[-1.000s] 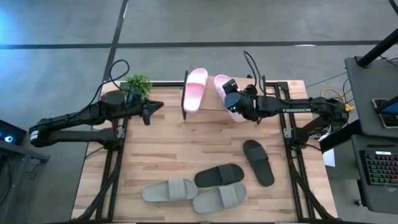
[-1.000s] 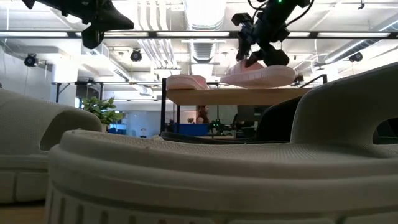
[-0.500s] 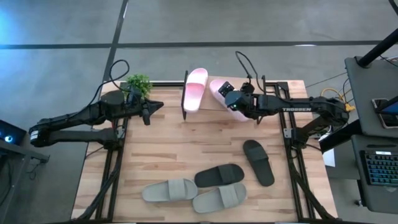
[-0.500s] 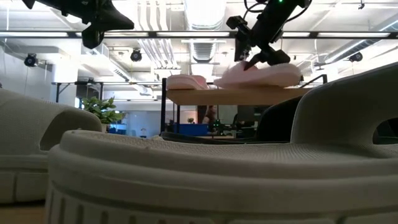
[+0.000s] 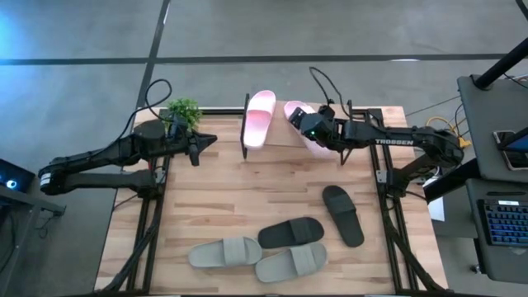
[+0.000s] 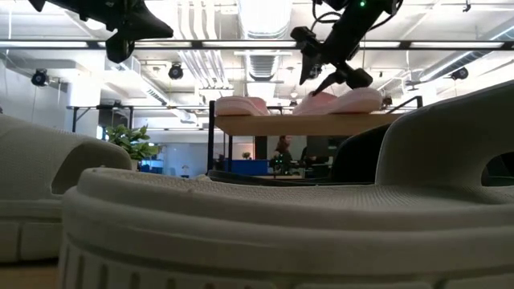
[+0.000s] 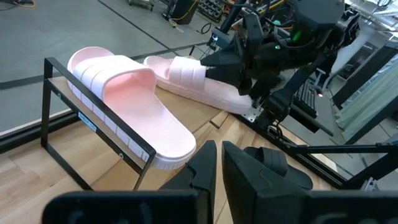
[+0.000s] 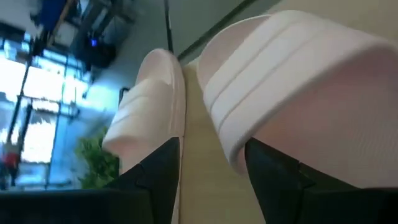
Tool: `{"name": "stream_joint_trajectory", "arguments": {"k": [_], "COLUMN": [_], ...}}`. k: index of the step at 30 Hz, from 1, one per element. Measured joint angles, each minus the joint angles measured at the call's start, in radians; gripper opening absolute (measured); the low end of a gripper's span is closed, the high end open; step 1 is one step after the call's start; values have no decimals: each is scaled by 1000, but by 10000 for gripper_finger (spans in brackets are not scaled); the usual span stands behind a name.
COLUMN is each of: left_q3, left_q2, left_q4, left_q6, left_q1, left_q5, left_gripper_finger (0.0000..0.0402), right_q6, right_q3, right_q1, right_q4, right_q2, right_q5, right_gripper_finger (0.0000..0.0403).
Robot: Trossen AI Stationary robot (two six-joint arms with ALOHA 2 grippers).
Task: Pick and place slides into the shelf
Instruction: Put the pink slide on the shelf
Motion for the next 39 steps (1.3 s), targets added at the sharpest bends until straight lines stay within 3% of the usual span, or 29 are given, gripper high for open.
{"name": "stream_joint_trajectory", "arguments": {"k": [9,17,29,34,39], "left_q3": [0,0,0,0,0], "left_q2": [-1,-1,22,38,48], "left_q4": [-1,-1,26,61,82], "left_q6": [0,1,0,-1,-2], "left_q1": [0,0,0,0,0], "left_q5": [-5,-8,-34,-34,-34], "left_gripper_finger": [11,11,11,11,11], "right_q6": [-276,-480,-568,-637,-724], "right_q3": [1,2,1,1,1], "right_q1": [-2,-3,-116,-174,-198], "right_q4": [-56,-350,-460,-474,-474], "right_q2": [-43,-167,-181,-153,-97], "right_q5": [-95,-155,-162,-163,-251], "right_gripper_finger": [168,153,27,13,13]}}
